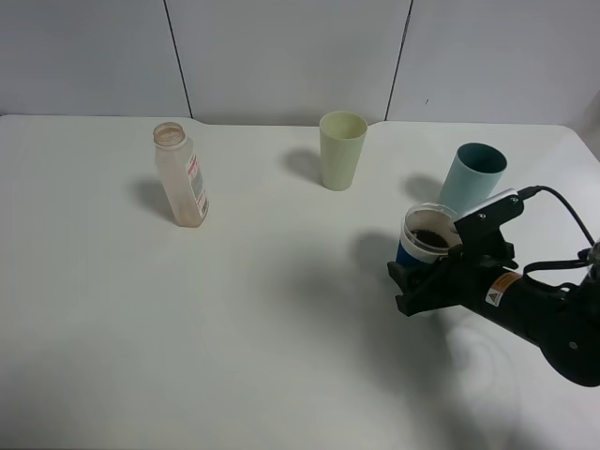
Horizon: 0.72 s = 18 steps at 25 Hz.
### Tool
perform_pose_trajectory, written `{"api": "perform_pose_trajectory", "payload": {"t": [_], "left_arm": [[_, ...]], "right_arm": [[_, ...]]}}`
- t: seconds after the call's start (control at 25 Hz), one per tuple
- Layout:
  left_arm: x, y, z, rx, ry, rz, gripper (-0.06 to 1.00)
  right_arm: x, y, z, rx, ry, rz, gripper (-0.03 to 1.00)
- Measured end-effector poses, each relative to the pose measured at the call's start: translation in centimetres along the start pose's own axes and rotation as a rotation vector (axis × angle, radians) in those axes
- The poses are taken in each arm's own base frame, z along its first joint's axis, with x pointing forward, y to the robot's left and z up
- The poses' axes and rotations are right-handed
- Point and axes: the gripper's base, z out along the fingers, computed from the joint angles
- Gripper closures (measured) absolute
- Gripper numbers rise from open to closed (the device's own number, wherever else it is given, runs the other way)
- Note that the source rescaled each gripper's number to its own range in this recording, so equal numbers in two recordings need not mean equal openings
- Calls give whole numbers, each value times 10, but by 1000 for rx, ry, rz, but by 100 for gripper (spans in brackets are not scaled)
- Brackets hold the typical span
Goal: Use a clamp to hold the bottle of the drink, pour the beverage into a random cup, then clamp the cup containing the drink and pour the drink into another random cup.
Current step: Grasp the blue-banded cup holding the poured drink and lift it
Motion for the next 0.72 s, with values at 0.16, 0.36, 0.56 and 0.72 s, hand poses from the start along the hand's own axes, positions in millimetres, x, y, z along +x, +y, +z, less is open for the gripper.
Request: {"api": "perform_pose_trajectory", "payload": {"t": [0.16,0.36,0.56,0.72], "left_arm": [[0,0,0,0,0,0,-6],[0,0,0,0,0,0,-6],[0,0,0,0,0,0,-6],[0,0,0,0,0,0,-6]], "right_arm": [[0,0,0,-2,-1,-1,97],[0,0,0,-1,-1,0,97],[-1,0,0,1,-3,7,97],[-8,-3,-3,20,-28,47,97]]}}
